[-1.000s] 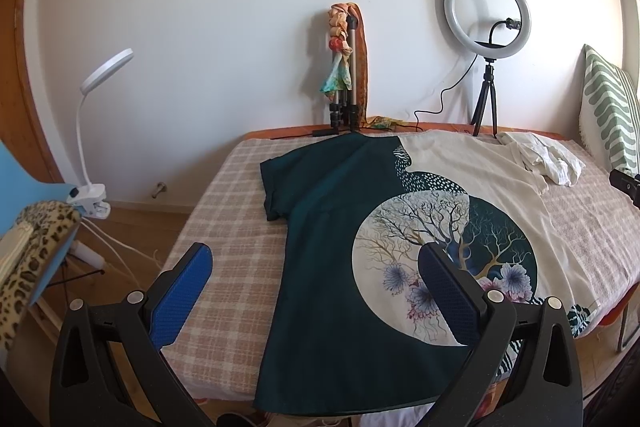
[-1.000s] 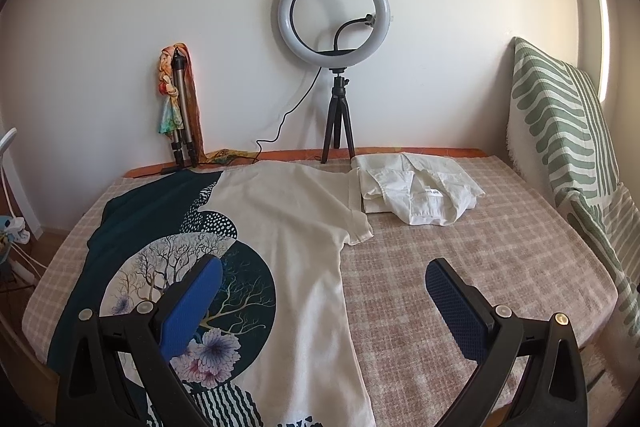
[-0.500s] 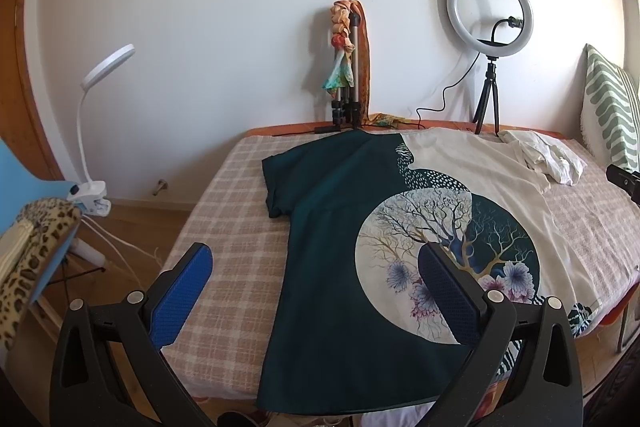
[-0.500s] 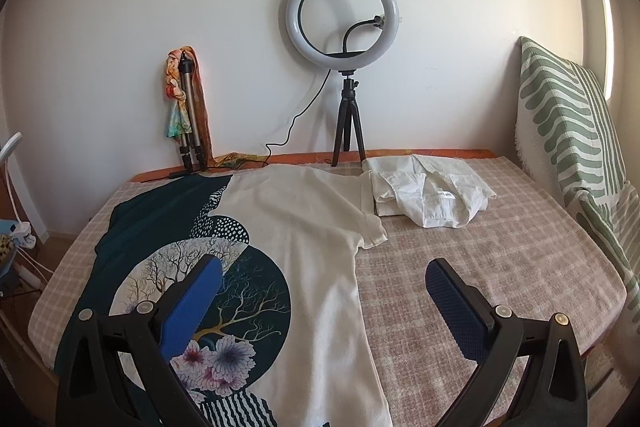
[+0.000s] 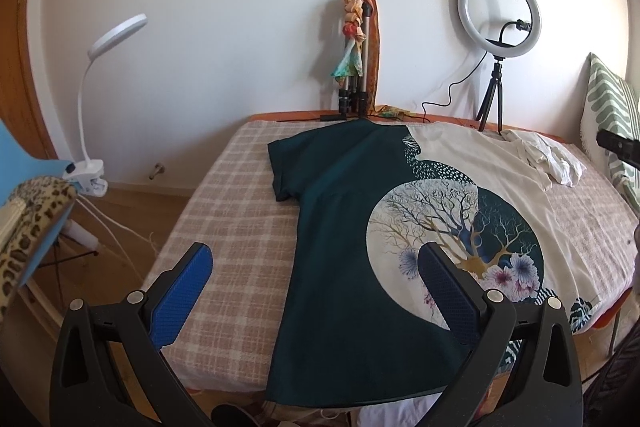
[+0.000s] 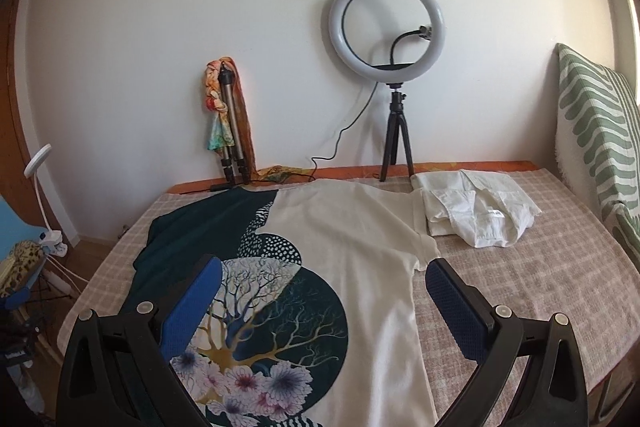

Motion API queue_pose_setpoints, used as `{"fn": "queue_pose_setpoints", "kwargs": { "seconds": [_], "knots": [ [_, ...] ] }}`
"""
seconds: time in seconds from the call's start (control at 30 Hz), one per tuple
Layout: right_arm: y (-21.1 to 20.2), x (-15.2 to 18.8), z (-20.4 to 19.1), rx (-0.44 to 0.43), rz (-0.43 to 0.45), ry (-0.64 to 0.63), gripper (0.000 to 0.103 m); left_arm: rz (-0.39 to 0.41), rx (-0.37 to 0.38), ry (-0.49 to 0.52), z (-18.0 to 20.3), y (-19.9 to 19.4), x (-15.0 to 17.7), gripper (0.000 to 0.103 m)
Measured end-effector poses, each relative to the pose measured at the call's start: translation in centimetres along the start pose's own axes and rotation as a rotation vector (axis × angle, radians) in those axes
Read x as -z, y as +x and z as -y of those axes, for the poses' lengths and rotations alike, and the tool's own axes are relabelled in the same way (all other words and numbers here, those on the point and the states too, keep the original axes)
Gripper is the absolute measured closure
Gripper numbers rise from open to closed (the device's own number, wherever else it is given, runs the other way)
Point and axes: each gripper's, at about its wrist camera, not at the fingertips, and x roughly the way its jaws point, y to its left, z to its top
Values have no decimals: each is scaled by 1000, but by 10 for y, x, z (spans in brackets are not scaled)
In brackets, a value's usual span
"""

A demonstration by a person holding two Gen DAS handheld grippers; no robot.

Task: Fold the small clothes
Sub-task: 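Grasp the dark green side edge of the T-shirt with both grippers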

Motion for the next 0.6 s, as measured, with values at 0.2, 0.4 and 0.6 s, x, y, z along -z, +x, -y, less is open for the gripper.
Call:
{"fn": "queue_pose_setpoints", "kwargs": {
  "seconds": [0.2,0.4,0.6],
  "knots": [
    [22,-27,-45,-68,-27,-119,0,-81,31,-67,-19,11,25,16],
    [65,-56,-98,-213,-106,-196,0,-195,50,-154,-37,29,63,33],
    [106,-76,-146,-391,-101,-163,0,-268,34,-192,-46,48,84,43]
  ]
}}
